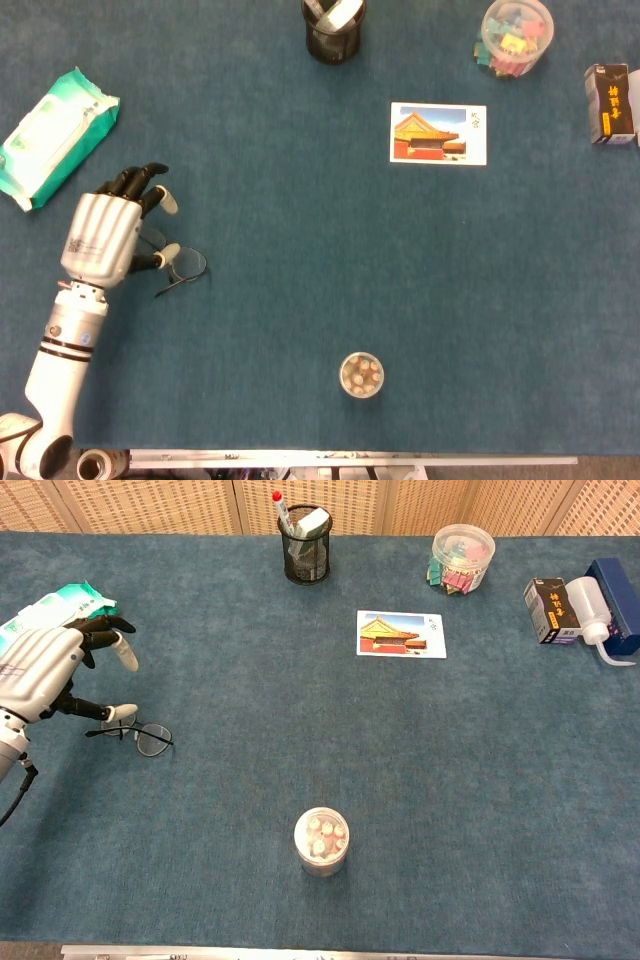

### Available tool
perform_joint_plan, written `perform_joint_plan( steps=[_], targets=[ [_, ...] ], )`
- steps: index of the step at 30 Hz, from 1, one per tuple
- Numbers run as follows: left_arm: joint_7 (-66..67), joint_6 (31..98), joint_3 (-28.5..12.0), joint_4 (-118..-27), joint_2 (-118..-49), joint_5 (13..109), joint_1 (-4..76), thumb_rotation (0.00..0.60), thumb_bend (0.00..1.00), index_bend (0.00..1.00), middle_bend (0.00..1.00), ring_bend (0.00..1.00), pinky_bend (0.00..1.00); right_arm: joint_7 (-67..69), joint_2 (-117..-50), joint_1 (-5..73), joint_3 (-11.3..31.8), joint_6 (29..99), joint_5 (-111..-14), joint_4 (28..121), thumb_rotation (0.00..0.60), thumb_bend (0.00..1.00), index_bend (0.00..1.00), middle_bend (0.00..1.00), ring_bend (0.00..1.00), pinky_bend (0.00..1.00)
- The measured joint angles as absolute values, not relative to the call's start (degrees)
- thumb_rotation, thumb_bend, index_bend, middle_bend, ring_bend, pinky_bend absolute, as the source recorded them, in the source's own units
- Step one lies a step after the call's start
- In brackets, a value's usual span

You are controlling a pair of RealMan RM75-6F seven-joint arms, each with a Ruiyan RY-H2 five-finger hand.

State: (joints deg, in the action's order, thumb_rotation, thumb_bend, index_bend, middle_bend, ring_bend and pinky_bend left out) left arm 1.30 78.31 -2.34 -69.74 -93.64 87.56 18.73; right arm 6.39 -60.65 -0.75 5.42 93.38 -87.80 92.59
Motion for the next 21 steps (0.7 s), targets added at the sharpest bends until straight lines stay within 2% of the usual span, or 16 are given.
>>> perform_joint_plan(
  steps=[21],
  targets=[
    [2.8,74.8,-0.9,-64.3,-96.9,87.4,19.4,0.600,0.00,0.47,0.24,0.25,0.44,6.6,-60.6,-0.9,5.5,93.6,-87.9,92.6,0.600,0.00,0.66,0.48,0.40,0.69]
  ],
)
